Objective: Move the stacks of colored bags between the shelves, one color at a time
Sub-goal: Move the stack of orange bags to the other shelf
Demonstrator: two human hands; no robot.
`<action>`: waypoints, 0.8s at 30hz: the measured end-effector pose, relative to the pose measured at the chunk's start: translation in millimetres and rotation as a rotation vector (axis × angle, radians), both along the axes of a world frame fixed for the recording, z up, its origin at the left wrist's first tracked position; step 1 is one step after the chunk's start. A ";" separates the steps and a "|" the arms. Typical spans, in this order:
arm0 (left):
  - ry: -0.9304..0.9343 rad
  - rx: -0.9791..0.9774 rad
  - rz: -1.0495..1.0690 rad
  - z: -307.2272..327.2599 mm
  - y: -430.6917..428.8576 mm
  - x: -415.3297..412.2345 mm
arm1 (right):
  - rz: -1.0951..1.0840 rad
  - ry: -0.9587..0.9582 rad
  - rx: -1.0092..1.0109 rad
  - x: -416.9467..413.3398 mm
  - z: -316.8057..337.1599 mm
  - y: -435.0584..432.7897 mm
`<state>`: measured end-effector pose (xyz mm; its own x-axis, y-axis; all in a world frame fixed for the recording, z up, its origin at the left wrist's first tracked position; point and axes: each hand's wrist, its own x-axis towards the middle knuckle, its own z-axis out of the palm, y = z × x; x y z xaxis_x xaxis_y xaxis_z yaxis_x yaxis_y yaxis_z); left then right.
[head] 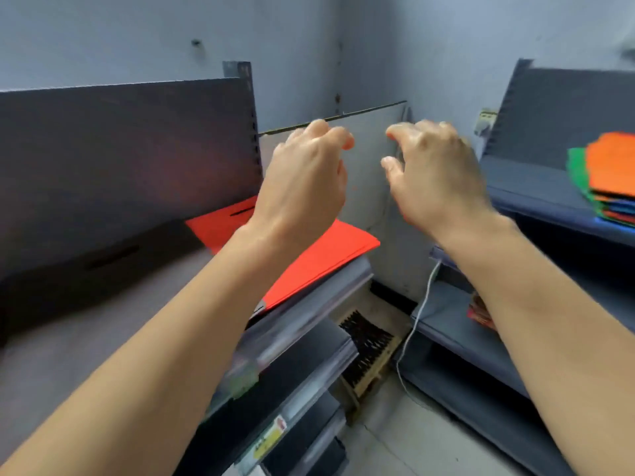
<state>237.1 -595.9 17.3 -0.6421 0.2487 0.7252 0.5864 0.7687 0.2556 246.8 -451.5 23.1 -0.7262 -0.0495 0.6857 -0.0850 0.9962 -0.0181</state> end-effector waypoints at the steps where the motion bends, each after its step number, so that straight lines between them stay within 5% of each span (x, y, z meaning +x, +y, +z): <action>1: 0.017 -0.019 -0.048 1.4 21.7 0.1 | -0.048 0.016 0.009 8.0 2.6 20.0; 14: 0.081 -0.056 -0.460 6.1 333.3 24.5 | -0.526 0.007 -0.021 101.3 9.1 313.2; 24: -0.064 -0.094 -0.459 -16.1 489.2 7.1 | -0.632 -0.008 -0.133 120.8 4.0 469.5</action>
